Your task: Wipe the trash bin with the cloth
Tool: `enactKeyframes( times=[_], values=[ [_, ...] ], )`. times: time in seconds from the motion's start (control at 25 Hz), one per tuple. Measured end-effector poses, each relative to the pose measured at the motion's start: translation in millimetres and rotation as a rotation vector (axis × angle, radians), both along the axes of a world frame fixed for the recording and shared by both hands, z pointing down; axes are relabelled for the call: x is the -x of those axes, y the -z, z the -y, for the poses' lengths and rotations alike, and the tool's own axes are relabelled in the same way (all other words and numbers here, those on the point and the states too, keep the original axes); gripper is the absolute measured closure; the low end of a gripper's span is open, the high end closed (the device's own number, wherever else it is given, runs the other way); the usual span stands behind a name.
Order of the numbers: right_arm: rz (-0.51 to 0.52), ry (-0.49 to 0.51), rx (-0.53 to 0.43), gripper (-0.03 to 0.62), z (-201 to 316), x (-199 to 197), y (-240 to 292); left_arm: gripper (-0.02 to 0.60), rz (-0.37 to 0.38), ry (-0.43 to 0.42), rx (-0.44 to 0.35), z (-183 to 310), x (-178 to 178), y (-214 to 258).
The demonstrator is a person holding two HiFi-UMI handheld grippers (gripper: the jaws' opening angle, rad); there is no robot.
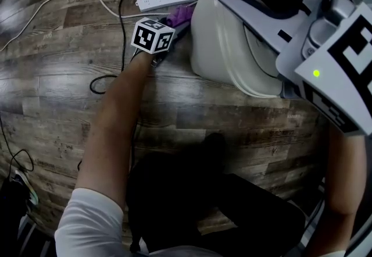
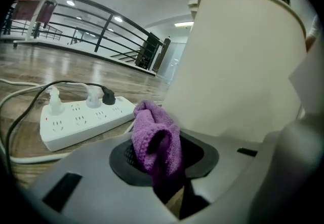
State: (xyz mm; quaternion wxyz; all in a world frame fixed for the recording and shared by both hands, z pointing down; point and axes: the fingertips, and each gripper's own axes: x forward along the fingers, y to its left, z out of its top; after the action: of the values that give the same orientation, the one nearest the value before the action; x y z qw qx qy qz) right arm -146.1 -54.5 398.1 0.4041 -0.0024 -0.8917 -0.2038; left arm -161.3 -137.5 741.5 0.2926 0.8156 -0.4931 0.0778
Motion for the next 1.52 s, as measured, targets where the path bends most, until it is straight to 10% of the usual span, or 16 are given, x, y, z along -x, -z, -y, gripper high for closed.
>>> enactKeyframes(
  times=[1.52],
  values=[
    [-0.075,0.008,-0.06,0.549,-3,-2,-16,0.471,-0.112,-0.177,-0.006,-130,-97,6]
  ],
)
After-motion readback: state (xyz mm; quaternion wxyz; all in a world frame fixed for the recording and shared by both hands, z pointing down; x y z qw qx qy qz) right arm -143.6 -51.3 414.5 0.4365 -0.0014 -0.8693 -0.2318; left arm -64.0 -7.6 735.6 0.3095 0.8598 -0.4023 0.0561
